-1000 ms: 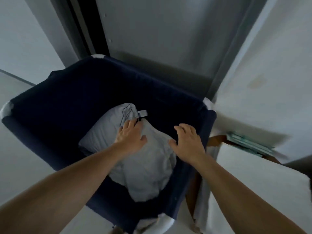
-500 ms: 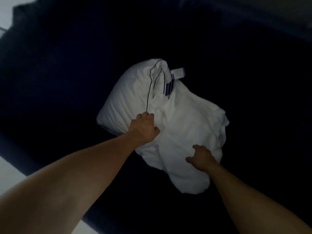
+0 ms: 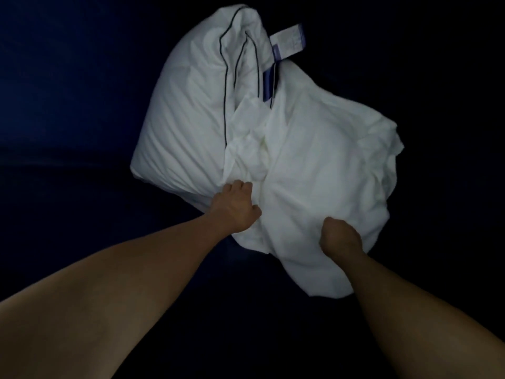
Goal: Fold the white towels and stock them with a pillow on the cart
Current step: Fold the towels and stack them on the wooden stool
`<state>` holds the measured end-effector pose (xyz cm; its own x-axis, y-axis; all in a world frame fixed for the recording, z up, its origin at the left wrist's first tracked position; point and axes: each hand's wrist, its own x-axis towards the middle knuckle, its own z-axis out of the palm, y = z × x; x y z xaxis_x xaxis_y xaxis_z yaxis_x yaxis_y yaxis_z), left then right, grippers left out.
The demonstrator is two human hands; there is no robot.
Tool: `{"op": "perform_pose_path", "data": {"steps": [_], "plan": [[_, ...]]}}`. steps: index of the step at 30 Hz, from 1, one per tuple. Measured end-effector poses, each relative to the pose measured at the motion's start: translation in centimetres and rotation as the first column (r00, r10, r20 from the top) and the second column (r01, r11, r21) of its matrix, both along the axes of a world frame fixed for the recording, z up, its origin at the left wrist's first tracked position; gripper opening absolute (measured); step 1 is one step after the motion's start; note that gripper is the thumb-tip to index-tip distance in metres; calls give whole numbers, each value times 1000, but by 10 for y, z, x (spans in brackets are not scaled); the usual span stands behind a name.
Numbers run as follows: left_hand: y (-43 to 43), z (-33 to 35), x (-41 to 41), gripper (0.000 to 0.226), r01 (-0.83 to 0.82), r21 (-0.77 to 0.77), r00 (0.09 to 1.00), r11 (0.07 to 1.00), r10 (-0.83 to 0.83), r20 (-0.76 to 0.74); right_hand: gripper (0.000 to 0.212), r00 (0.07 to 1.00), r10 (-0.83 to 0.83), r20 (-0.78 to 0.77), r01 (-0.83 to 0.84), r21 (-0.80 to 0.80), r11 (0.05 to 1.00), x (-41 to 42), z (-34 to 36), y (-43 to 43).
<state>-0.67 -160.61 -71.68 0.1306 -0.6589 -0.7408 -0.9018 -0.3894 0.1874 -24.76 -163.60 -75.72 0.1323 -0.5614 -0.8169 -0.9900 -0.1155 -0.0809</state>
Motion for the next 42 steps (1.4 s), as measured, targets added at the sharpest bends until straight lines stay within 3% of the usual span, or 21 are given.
{"op": "perform_pose_path", "data": {"steps": [3,7,10,15,21,25,27,29,31,33,34,36,38,42], "plan": [[-3,33,-8,63,13,8,999,1000,-12,-47,28,995,-96,33,94,68,993,-9,30,-12],[-13,84,-22,67,-35,-45,994,998,30,-107,20,990,-137,45,134,51,990,-24,75,-21],[-20,99,-31,68,-65,-99,993,993,55,-100,55,993,-121,14,119,76,990,-38,80,-19],[-22,60,-45,67,-33,-39,997,999,31,-73,72,995,-103,13,101,100,990,-36,26,3],[-6,31,-45,66,19,13,999,1000,-19,-43,38,1000,-5,-19,5,27,1000,-25,-17,28],[-6,46,-32,66,16,18,999,1000,-15,-52,27,981,-167,102,160,73,984,-19,17,4],[-9,69,-29,72,27,35,997,999,-24,-71,29,909,-362,206,346,107,932,-14,51,-16],[-15,103,-33,85,24,41,994,999,-19,-111,29,755,-589,288,569,159,807,-13,95,-34],[-23,143,-42,102,6,25,987,1000,-2,-159,30,453,-817,358,751,341,566,-15,143,-49],[-30,188,-57,119,-13,15,982,1000,15,-186,25,158,-919,362,781,524,341,-19,200,-58],[-33,208,-66,125,-16,3,982,1000,17,-188,24,51,-928,369,754,595,278,-21,228,-64],[-38,248,-87,136,-20,-43,983,999,12,-185,32,-43,-915,402,685,679,266,-29,280,-73],[-40,285,-111,142,-58,-115,983,992,36,-178,25,-74,-896,439,597,739,313,-44,336,-82],[-43,338,-162,144,-239,-339,941,910,130,-314,39,-201,-828,524,371,822,431,-89,453,-95]]}}
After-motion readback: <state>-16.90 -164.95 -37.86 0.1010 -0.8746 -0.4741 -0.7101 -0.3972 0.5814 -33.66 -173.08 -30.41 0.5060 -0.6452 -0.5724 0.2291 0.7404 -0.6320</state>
